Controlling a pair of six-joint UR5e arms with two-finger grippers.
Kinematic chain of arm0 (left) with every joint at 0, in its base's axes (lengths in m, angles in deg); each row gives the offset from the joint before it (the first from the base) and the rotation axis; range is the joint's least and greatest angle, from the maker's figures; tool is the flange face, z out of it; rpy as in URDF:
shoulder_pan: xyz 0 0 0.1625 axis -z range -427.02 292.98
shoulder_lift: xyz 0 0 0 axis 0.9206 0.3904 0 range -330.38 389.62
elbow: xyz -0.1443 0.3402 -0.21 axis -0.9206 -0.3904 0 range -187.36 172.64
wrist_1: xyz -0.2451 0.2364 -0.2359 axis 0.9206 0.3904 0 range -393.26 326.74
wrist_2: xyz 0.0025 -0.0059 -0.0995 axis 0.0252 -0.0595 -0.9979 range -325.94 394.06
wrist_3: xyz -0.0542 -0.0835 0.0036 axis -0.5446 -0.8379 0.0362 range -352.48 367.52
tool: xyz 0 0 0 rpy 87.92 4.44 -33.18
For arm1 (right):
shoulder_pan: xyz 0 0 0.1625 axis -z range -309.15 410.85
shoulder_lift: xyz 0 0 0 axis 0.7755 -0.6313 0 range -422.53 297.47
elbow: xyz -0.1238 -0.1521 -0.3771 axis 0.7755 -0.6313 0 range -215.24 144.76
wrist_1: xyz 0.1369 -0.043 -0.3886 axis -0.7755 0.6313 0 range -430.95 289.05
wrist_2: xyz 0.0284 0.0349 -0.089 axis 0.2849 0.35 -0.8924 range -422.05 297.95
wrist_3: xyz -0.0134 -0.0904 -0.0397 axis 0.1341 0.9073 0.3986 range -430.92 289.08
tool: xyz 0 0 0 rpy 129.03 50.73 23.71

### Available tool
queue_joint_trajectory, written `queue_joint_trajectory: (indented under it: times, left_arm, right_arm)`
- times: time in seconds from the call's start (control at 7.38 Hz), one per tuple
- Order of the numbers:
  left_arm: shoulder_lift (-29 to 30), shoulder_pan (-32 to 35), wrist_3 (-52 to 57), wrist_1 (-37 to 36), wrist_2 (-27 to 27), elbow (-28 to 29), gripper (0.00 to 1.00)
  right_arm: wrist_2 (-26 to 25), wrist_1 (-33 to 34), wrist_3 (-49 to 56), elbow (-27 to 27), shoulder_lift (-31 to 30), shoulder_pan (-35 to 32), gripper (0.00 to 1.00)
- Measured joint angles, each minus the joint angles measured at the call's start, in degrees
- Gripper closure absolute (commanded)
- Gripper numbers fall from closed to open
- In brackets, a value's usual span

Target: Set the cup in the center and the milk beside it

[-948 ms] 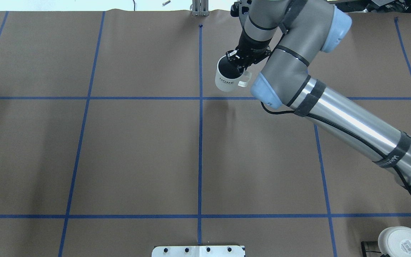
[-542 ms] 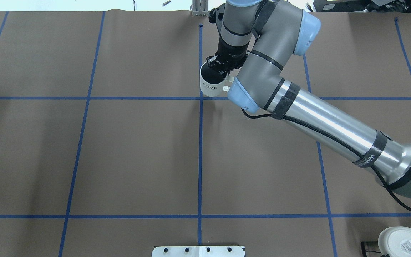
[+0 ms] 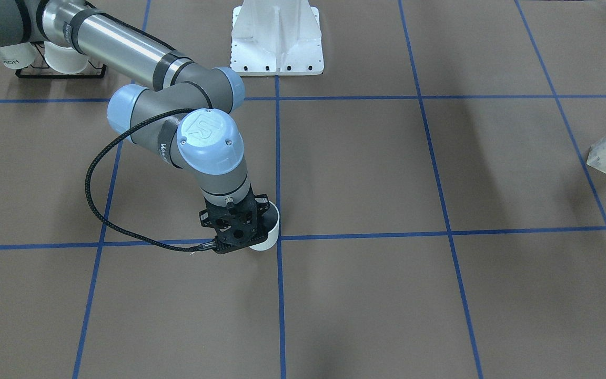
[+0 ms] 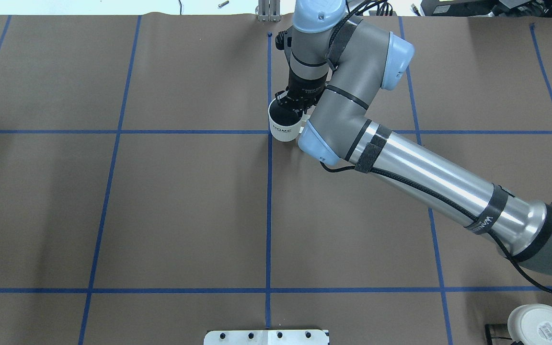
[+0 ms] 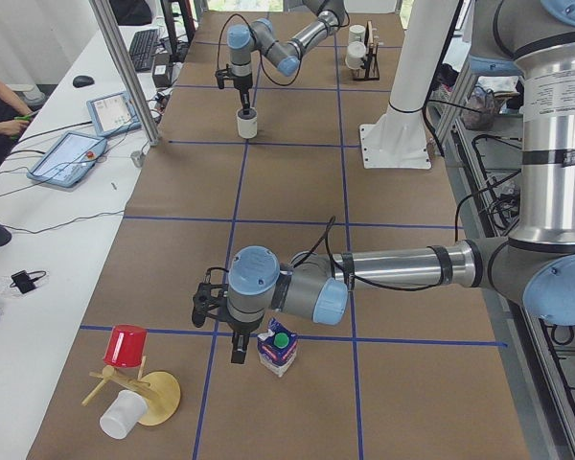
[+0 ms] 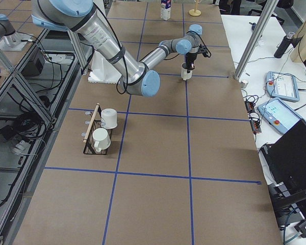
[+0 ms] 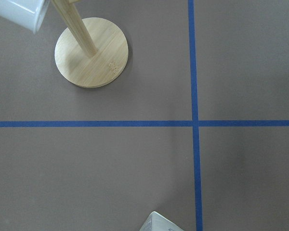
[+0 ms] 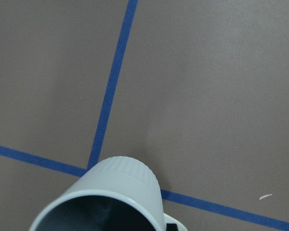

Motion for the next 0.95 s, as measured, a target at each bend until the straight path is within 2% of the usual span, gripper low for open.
queue_joint_trajectory:
  times: [0.14,0.27,0.68,0.95]
  left_arm:
    - [0.00,0.00,0.00,0.09,0.00,0.00,0.01]
    - [0.00,0.00,0.00,0.12,0.00,0.03,0.01]
    - [0.17,0.00,-0.14,0.05,-0.24,-0.22,0.03]
    - [-0.05,0.37,0.60,0.06,-4.61,-1.79,0.03]
  right_arm:
    - [-0.03,-0.35,-0.29,-0.28,0.01,0.02,0.25]
    - [-0.03,-1.32,-1.52,-0.69,0.02,0.11,0.00]
    - [1.50,-5.24,-8.87,-0.89,0.20,-0.66,0.00]
    - [8.09,-5.22,-10.50,0.83,-0.26,-4.70,0.00]
